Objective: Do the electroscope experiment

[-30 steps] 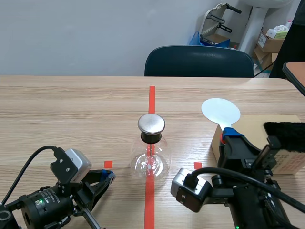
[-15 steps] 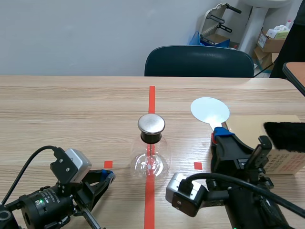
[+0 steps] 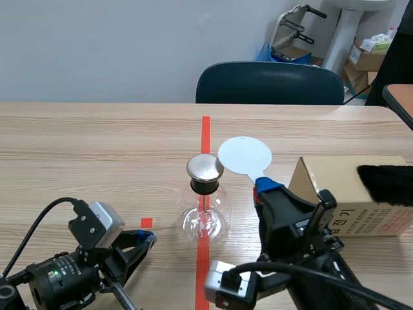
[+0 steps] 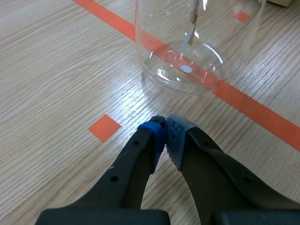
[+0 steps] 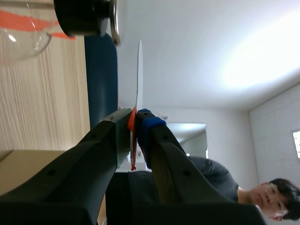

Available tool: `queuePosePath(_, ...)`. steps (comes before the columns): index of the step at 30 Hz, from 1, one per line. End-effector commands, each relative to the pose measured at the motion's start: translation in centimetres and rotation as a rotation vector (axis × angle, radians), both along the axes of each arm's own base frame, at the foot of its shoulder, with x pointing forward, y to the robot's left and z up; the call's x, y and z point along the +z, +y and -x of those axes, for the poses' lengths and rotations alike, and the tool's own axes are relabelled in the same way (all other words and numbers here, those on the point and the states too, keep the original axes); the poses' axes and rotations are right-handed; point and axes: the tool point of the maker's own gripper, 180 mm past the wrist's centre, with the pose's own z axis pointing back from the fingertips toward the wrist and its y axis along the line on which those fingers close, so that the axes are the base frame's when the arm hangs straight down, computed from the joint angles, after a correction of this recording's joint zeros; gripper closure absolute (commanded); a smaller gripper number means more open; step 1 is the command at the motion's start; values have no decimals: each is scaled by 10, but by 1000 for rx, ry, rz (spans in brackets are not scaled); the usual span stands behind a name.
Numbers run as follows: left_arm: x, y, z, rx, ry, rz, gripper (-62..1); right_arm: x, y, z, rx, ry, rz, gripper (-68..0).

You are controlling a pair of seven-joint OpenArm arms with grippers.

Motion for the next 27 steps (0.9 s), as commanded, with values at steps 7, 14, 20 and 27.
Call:
queuePosePath(7,5,-6,1,-2,-9,30,-40,5,16,9,127,-23,19,-10)
queuePosePath(14,5,-6,1,-2,-9,30,-40,0,22,13,163,-2,32,-10)
queuePosePath(20,5,-6,1,-2,-9,30,-40,1,22,12,163,-3,31,-10)
queuePosePath(27,5,-6,1,-2,-9,29,-40,1,22,12,163,-5,30,-10)
